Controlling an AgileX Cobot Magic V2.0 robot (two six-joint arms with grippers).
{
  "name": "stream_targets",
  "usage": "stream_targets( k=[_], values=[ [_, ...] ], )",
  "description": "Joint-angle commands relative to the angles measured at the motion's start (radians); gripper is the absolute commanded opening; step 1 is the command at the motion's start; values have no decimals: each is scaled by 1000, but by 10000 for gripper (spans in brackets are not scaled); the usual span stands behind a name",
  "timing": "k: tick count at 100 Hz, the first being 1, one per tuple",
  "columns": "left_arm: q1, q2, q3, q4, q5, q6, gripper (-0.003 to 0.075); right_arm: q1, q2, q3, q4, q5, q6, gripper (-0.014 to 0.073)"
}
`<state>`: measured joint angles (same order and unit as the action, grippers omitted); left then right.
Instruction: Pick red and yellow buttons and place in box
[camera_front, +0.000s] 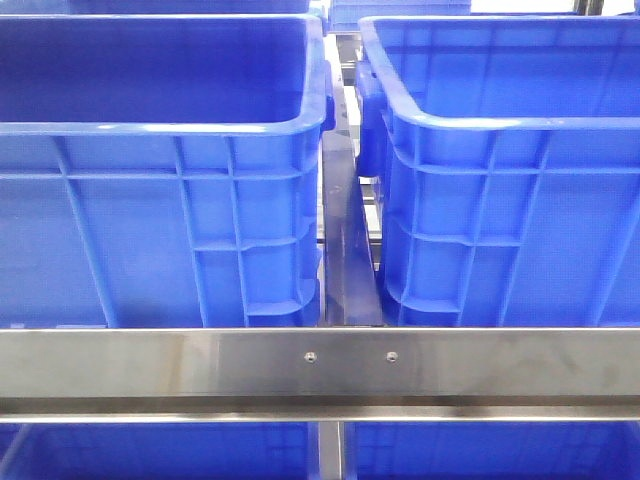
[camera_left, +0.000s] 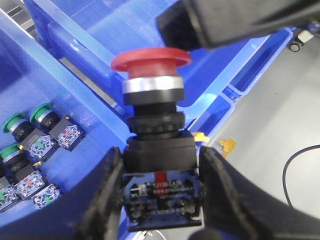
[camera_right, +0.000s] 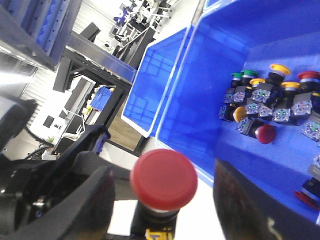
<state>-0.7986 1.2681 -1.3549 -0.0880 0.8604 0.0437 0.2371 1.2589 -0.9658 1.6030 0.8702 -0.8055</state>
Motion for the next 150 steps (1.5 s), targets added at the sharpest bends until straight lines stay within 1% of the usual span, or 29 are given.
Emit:
stream_targets(
  k=[1, 26, 60, 67, 68, 69, 71, 76, 79, 81, 82, 83, 86, 91, 100, 105, 112, 119, 124, 131, 138, 150],
  values=[
    [-8, -23, -30, -8, -62, 0, -19, -1, -7, -37, 68, 40, -17, 460],
    [-8, -23, -30, -8, -62, 0, -19, 4, 31, -59, 74, 95, -17, 460],
    [-8, -23, -30, -8, -62, 0, -19, 84, 62, -100, 70, 74, -25, 456],
    [-8, -23, -30, -8, -62, 0, -19, 90, 71, -105, 72, 76, -25, 395],
    [-8, -23, -30, -8, -62, 0, -19, 90, 71, -105, 71, 76, -25, 364],
    [-8, -23, -30, -8, -62, 0, -19, 91, 71, -105, 71, 74, -25, 364],
    [-8, -23, -30, -8, -62, 0, -19, 91, 71, -105, 71, 74, -25, 316],
    [-8, -23, -30, -8, -62, 0, -19, 91, 71, -105, 71, 76, -25, 237],
    [-8, -23, -30, -8, -62, 0, -19, 91, 71, -105, 71, 76, -25, 171],
    [-8, -23, -30, -8, -62, 0, -19, 91, 71, -105, 71, 76, -25, 146],
    [-8, -23, -30, -8, -62, 0, -19, 91, 71, -105, 71, 76, -25, 112],
    [-8, -23, -30, -8, -62, 0, -19, 91, 71, -105, 71, 76, -25, 112],
    [-8, -23, -30, -8, -62, 0, -19, 91, 71, -105, 71, 76, -25, 65],
    [-8, -23, -30, -8, -62, 0, -19, 91, 71, -105, 71, 76, -25, 29],
    [-8, -23, -30, -8, -62, 0, -15, 91, 71, -105, 70, 76, -25, 32],
    [-8, -23, -30, -8, -62, 0, 8, 91, 71, -105, 69, 76, -25, 32],
    [-8, -23, -30, -8, -62, 0, 85, 91, 71, -105, 64, 76, -25, 32],
    [-8, -23, -30, -8, -62, 0, 196, 91, 71, -105, 62, 76, -25, 32],
    [-8, -23, -30, -8, -62, 0, 295, 91, 71, -105, 62, 76, -25, 32],
    [-8, -23, -30, -8, -62, 0, 398, 91, 71, -105, 61, 76, -25, 32],
    [-8, -23, -30, -8, -62, 0, 445, 91, 71, -105, 59, 73, -31, 32],
    [-8, -23, -30, -8, -62, 0, 442, 91, 71, -105, 56, 62, -35, 32]
  ],
)
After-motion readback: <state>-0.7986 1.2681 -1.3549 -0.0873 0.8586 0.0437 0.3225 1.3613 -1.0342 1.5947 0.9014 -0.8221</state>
